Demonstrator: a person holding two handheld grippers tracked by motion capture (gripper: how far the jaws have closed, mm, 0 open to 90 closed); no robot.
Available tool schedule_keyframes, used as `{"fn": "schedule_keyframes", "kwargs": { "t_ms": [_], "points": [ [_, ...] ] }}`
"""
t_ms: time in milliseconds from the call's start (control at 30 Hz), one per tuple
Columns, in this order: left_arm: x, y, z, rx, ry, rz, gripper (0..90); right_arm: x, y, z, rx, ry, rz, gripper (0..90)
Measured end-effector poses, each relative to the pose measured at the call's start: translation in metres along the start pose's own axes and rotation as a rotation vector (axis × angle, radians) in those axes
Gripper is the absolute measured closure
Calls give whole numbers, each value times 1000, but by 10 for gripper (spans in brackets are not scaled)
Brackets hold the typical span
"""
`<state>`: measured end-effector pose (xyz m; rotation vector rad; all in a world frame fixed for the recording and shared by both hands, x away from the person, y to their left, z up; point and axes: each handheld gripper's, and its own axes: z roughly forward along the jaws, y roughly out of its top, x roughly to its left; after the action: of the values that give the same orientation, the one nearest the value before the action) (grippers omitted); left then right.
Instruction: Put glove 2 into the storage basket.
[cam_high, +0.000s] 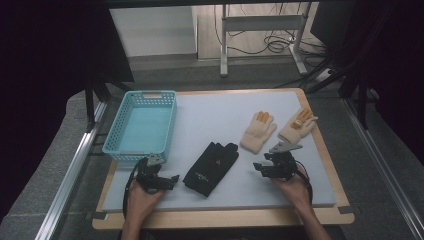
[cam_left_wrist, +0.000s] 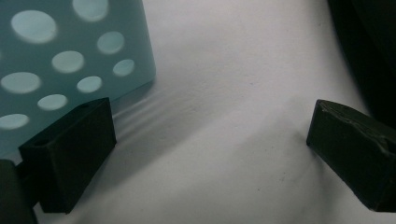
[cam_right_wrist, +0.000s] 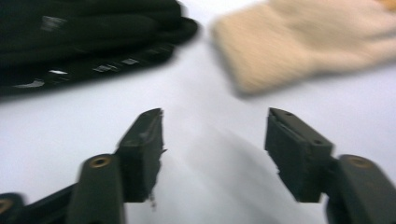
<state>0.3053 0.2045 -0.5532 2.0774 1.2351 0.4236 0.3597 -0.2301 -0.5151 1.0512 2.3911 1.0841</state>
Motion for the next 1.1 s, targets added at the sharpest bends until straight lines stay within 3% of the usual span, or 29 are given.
{"fn": "schedule_keyframes", "kwargs": {
  "t_ms": [67,200,667,867,1100],
  "points": [
    [0,0,0,0,-1,-4,18,-12,-8,-5,1,-45,28,300],
    [0,0,0,0,-2,-3,19,-23,-17,-7,21,-90,35,263],
    [-1,0,-2,-6,3,10,34,-24,-23,-4,19,-107,10,224],
    [-10,6,-9,-1,-58,33,51,-23,-23,-4,20,-111,10,217],
    [-24,30,-23,-54,-154,21,42,-23,-24,-4,20,-114,10,211]
  ]
}}
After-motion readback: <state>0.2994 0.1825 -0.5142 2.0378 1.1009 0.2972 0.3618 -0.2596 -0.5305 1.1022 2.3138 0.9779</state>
